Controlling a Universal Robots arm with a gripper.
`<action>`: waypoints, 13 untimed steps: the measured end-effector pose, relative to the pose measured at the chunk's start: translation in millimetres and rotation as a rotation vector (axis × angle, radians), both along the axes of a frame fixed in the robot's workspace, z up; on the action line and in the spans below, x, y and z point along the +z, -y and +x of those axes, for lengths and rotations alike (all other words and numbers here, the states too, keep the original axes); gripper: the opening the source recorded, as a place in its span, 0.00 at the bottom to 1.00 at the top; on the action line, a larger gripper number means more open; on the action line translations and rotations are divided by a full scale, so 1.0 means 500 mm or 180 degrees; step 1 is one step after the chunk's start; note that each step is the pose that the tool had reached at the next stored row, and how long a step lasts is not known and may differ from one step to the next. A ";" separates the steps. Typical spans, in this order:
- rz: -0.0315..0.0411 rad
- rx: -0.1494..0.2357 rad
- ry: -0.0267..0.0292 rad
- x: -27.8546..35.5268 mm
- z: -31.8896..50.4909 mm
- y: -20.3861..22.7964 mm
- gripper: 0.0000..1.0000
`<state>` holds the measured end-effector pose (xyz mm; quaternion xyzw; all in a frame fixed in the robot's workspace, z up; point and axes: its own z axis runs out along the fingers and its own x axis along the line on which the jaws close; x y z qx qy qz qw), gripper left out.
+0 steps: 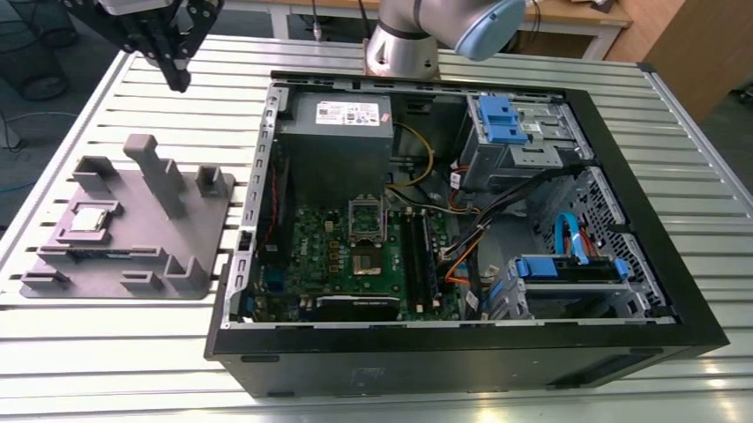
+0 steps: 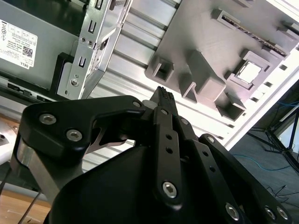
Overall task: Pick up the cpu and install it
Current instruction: 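Reach for the cpu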
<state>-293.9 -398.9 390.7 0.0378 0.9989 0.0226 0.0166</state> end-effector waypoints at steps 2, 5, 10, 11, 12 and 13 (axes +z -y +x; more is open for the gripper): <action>0.0000 0.0000 0.0000 0.000 -0.001 0.0000 0.11; 0.0000 0.0000 0.0000 0.000 -0.004 0.0000 0.11; 0.0000 0.0000 0.0000 0.000 -0.007 0.0000 0.11; 0.0000 0.0000 0.0000 0.000 -0.009 0.0000 0.11; 0.0000 0.0000 0.0000 0.000 -0.011 0.0000 0.11; 0.0000 0.0000 0.0000 0.000 -0.013 0.0000 0.11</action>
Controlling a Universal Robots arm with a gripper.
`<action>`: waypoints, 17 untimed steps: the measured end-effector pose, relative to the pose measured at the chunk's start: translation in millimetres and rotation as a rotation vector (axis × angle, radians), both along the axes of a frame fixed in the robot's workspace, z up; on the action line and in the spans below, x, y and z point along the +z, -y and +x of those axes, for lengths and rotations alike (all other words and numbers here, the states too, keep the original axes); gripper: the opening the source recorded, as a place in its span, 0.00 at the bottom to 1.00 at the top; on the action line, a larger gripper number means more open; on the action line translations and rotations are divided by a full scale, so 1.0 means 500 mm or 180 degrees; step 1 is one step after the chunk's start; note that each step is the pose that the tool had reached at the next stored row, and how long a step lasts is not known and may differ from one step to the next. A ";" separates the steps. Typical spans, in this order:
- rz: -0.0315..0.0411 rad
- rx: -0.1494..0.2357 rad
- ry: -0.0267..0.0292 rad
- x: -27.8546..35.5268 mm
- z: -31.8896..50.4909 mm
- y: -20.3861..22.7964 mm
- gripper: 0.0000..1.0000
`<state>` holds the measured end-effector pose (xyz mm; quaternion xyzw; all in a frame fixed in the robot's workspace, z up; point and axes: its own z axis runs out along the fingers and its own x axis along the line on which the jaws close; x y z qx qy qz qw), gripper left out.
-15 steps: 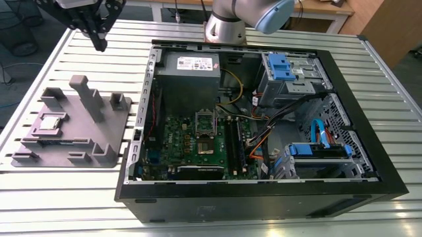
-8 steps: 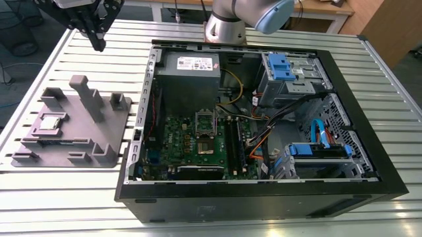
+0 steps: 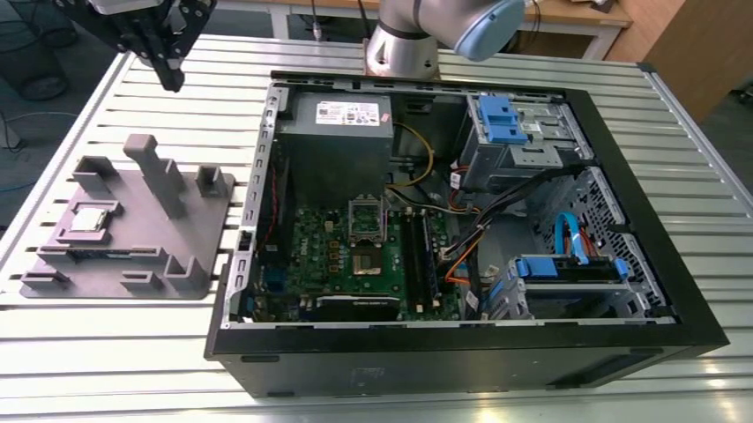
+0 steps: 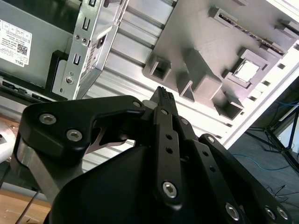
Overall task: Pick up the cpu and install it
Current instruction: 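Reach for the cpu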
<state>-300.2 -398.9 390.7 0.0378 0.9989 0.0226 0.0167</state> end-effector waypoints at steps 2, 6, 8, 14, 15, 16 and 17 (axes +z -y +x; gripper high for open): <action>0.0000 0.0000 0.0000 0.000 -0.005 0.0000 0.11; 0.0000 0.0000 0.0001 -0.001 -0.017 0.0000 0.11; 0.0000 0.0000 0.0001 -0.001 -0.023 0.0000 0.11; 0.0000 0.0000 0.0002 -0.002 -0.048 0.0000 0.11; 0.0000 0.0000 0.0003 -0.002 -0.052 0.0000 0.11; 0.0000 0.0000 0.0003 -0.003 -0.056 0.0000 0.11; 0.0000 0.0000 0.0003 -0.003 -0.061 0.0001 0.11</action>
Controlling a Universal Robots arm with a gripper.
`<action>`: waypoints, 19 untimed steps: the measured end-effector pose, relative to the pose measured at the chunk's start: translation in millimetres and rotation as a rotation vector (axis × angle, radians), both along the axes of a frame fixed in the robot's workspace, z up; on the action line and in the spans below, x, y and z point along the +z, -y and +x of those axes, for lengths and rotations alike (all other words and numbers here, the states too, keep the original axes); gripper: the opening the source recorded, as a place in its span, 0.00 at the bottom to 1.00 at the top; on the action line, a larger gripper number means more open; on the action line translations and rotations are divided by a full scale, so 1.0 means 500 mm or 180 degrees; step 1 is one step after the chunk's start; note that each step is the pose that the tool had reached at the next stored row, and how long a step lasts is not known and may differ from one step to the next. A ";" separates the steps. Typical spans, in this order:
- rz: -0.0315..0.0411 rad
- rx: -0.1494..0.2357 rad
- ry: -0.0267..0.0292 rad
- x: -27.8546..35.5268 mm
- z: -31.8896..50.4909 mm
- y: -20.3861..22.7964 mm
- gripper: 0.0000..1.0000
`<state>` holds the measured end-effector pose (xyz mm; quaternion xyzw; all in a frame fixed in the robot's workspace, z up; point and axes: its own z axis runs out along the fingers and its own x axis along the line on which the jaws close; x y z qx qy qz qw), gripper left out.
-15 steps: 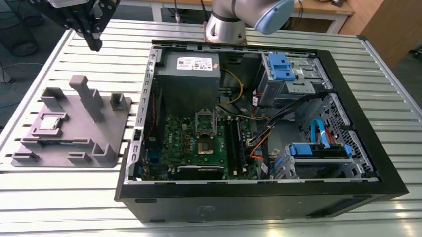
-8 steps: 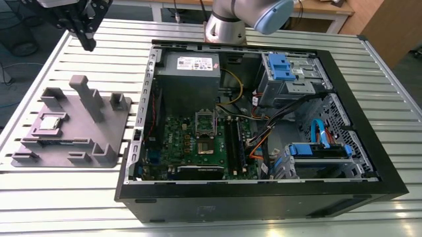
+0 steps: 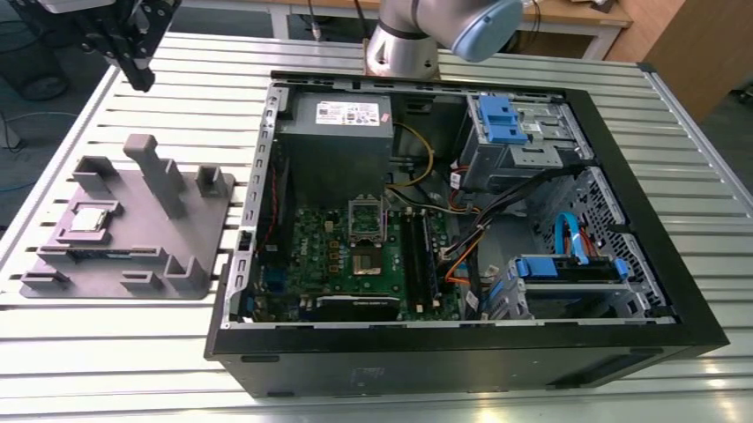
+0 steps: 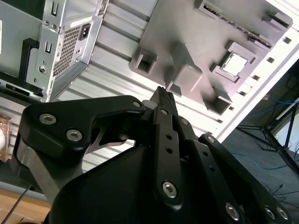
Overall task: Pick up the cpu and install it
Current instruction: 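Reach for the cpu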
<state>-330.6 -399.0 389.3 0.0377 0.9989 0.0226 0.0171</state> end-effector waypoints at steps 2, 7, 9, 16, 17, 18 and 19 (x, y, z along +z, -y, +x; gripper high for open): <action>0.0000 0.0000 0.0000 -0.001 -0.008 0.0000 0.11; 0.0000 0.0000 0.0000 -0.002 -0.026 -0.0001 0.11; 0.0000 0.0000 0.0000 -0.003 -0.033 0.0000 0.11; 0.0000 0.0000 0.0000 -0.004 -0.050 0.0000 0.11; 0.0000 0.0000 0.0000 -0.004 -0.051 0.0000 0.11; 0.0000 0.0000 0.0000 -0.005 -0.052 0.0000 0.11; 0.0000 0.0000 0.0000 -0.005 -0.052 0.0000 0.11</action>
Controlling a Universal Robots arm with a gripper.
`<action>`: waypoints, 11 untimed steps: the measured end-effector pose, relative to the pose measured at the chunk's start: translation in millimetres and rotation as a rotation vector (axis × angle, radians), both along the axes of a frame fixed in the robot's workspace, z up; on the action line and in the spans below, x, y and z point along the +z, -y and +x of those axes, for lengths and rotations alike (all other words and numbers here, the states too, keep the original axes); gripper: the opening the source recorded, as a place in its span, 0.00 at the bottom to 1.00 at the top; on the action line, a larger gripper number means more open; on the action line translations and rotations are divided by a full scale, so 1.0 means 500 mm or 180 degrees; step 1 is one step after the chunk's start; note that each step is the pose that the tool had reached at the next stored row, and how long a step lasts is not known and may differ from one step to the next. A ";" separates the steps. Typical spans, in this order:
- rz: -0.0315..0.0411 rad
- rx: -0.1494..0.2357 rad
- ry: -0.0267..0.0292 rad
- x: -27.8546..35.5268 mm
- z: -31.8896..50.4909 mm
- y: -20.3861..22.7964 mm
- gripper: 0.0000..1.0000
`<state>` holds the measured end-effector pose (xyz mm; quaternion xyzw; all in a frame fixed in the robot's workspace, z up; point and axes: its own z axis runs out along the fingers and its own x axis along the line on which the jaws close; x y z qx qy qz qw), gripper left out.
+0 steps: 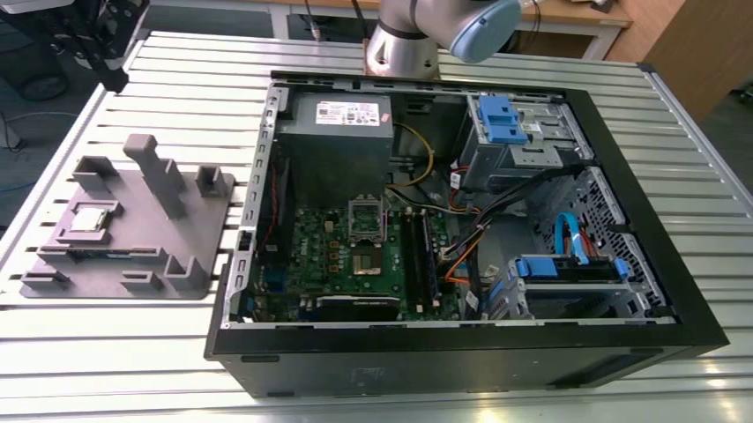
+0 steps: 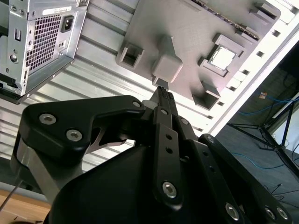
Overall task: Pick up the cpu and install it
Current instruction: 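Reach for the cpu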
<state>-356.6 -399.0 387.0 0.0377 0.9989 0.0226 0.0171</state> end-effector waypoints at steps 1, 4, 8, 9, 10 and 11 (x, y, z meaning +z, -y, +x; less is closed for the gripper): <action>0.0000 0.0000 0.0000 0.000 0.000 0.0000 0.11; 0.0000 0.0000 0.0000 0.000 0.000 0.0000 0.11; 0.0000 -0.0001 0.0000 0.000 -0.001 -0.0001 0.11; 0.0000 -0.0001 0.0000 0.000 -0.001 0.0000 0.11; 0.0000 -0.0001 0.0000 0.000 -0.001 0.0000 0.11; 0.0000 -0.0001 0.0000 0.000 -0.001 0.0000 0.11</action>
